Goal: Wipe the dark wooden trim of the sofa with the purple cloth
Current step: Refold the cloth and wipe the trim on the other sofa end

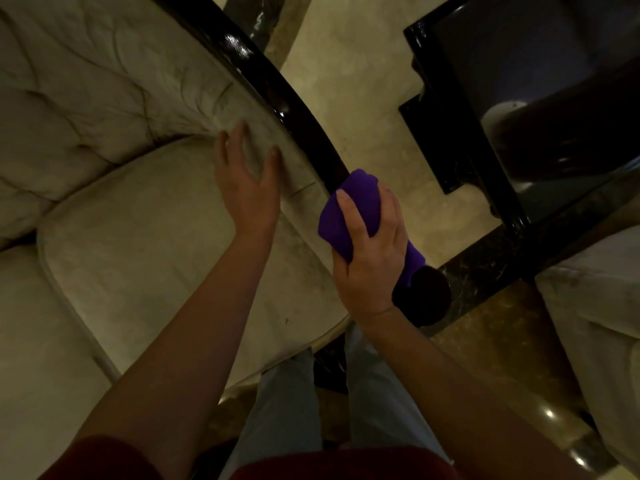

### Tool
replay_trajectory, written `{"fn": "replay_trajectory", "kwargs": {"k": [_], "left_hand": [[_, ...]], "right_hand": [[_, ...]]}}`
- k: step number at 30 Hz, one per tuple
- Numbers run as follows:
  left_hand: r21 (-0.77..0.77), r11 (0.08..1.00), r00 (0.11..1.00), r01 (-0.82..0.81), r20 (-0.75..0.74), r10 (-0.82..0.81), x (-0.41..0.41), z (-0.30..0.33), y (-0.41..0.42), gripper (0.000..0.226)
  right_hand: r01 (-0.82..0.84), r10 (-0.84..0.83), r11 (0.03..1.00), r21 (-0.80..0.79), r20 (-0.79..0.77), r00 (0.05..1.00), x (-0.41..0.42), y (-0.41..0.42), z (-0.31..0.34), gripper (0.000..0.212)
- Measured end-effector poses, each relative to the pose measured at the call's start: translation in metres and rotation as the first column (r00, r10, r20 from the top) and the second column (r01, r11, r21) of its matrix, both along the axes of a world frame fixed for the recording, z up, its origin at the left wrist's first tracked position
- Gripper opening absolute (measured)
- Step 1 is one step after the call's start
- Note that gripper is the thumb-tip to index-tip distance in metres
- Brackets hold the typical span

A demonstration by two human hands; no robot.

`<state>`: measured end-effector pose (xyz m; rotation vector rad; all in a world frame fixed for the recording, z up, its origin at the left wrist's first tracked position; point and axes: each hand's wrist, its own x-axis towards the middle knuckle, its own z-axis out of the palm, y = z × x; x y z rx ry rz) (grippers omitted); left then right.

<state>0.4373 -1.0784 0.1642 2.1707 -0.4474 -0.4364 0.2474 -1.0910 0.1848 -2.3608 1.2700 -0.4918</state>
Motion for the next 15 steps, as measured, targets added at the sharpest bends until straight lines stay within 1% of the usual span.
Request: {"fn": "replay_trajectory", "kwargs": {"k": [3,6,9,12,15], "left_hand": [[-0.013,1.0,1.0,-0.004,0.025,0.004,0.011,-0.006,-0.004,0.057],[-0.054,0.999,1.0,0.01,-0.017,-0.011,0.014,-0.01,-0.001,0.059],[-0.056,0.998,0.998,0.043,-0.04,-0.045,0.016,-0.012,0.003,0.062],[-0.039,0.995,0.995,0.096,-0.006,-0.097,0.022,-0.011,0.006,0.063],[-0.08,0.993,0.996,0.082,-0.022,-0.084,0.032,-0.008,0.01,0.056]], "right_hand": [[-0.04,0.038,0.998,-0.042,-0.047,0.998,0.015,-0.012,0.004,0.054],[-0.069,0.062,0.995,-0.066,-0.1,0.993,0.037,-0.023,0.009,0.061],[-0.082,0.068,0.992,-0.091,-0.149,0.987,0.067,-0.034,0.019,0.059],[-0.107,0.085,0.989,-0.099,-0.199,0.976,0.099,-0.047,0.028,0.057],[-0.142,0.114,0.986,-0.086,-0.273,0.955,0.125,-0.056,0.039,0.059]]}}
